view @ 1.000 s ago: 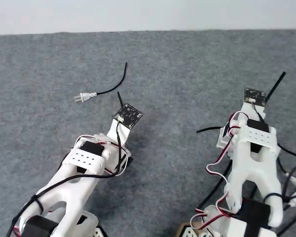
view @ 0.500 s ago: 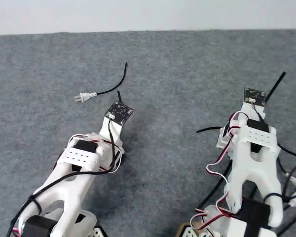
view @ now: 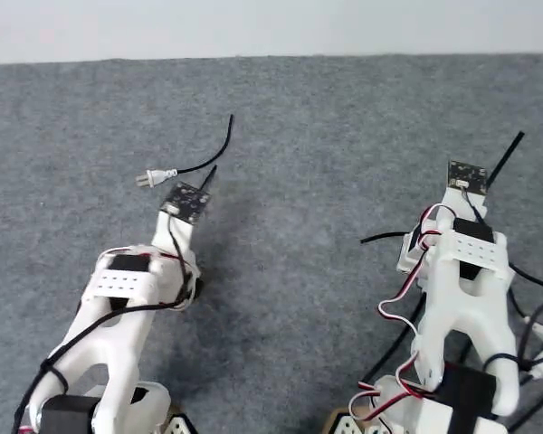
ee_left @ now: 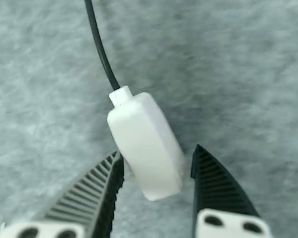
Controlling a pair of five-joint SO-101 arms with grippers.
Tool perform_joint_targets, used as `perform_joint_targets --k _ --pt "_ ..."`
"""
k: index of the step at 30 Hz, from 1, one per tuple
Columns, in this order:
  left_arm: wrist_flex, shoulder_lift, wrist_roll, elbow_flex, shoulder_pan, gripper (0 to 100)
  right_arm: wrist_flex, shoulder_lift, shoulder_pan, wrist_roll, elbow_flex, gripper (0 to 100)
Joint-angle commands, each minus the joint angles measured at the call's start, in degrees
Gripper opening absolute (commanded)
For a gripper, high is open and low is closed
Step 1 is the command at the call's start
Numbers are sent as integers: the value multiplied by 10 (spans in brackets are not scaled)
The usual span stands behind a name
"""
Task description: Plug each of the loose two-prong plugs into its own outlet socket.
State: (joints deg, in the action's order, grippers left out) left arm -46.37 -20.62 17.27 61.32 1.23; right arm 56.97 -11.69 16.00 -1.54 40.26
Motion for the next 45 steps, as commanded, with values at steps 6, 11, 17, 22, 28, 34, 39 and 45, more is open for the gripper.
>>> perform_joint_targets --k 6,11,17,22,28,34,39,45 --pt "0 -9 71 -10 83 214 -3 -1 -21 -6 -5 251" --pt "0 -9 90 -10 101 214 -3 -1 -21 -8 -5 251" --pt "0 -9 90 -10 99 214 -3 -1 -21 -21 -5 251" --pt "-4 -10 88 -26 102 214 -3 -1 -22 -22 -5 251" --pt "-102 -10 89 -110 117 214 -2 -1 -22 -41 -5 251" --pt "-178 -10 90 -179 113 214 4 -1 -22 -42 -5 251" --pt "-191 -10 90 -204 106 214 5 -1 -28 -42 -5 251" --pt "-221 -10 79 -225 75 210 4 -1 -28 -38 -5 251"
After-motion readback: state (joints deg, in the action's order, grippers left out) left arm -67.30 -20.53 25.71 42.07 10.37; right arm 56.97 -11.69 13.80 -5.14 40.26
